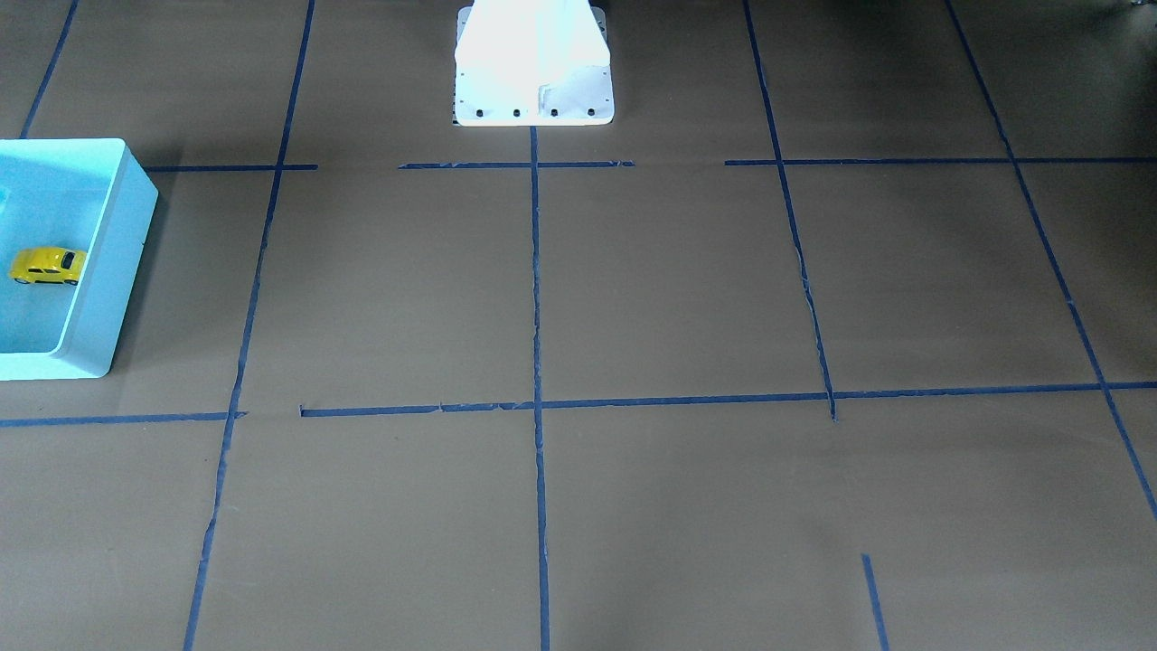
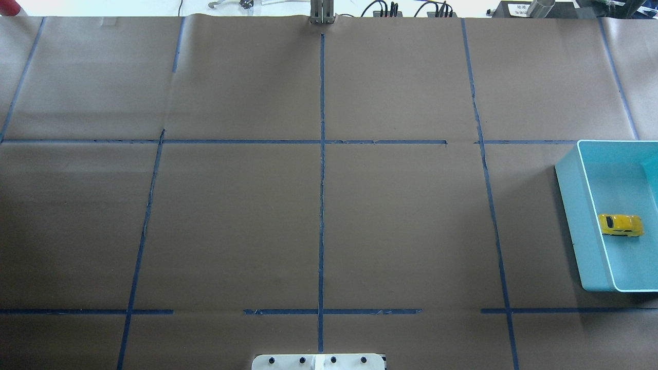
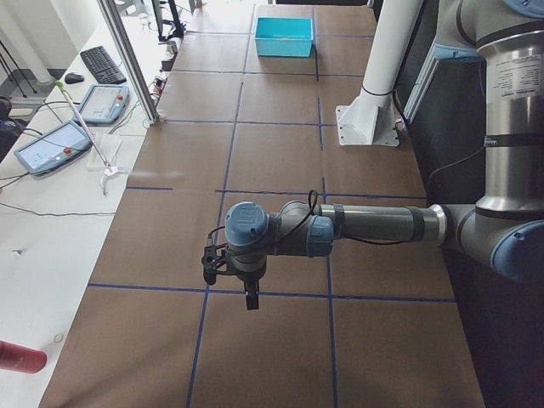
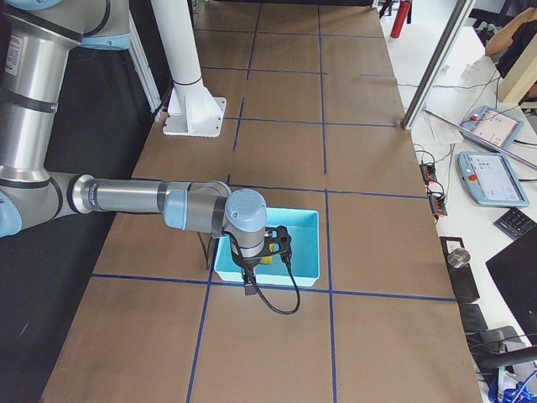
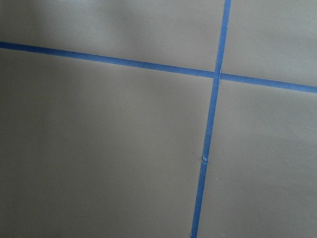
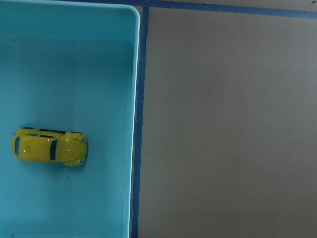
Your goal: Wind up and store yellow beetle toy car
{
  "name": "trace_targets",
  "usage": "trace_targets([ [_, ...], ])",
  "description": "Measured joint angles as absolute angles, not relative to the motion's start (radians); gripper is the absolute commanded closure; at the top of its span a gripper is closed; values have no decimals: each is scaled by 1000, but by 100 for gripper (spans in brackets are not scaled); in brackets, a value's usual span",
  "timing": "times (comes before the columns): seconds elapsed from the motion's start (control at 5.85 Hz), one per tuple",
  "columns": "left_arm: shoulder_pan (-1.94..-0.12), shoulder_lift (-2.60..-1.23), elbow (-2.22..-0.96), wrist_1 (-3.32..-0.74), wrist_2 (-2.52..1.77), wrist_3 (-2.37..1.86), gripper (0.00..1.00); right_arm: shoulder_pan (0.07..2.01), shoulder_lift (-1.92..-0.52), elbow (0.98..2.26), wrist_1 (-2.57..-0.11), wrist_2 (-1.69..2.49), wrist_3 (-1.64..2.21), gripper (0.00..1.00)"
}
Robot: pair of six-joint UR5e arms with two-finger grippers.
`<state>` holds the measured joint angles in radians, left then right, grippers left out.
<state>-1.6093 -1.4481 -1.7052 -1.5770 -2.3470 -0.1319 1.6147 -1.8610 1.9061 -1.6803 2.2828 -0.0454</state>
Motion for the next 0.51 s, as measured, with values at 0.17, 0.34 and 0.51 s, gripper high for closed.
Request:
trace_targets([
  [0.17,-1609,-1448,-1705,-1577,-2347,-132,0,1614,-1845,1898,-1680,2275,22,0],
  [0.34,-1609,-1448,-1704,-1578,-2347,-132,0,1613,-1829,1888,-1681,2273,92,0],
  [0.51,-1609,-1448,-1704,-1577,-2347,-132,0,1605,-1822,1882,-1680,2275,195,0],
])
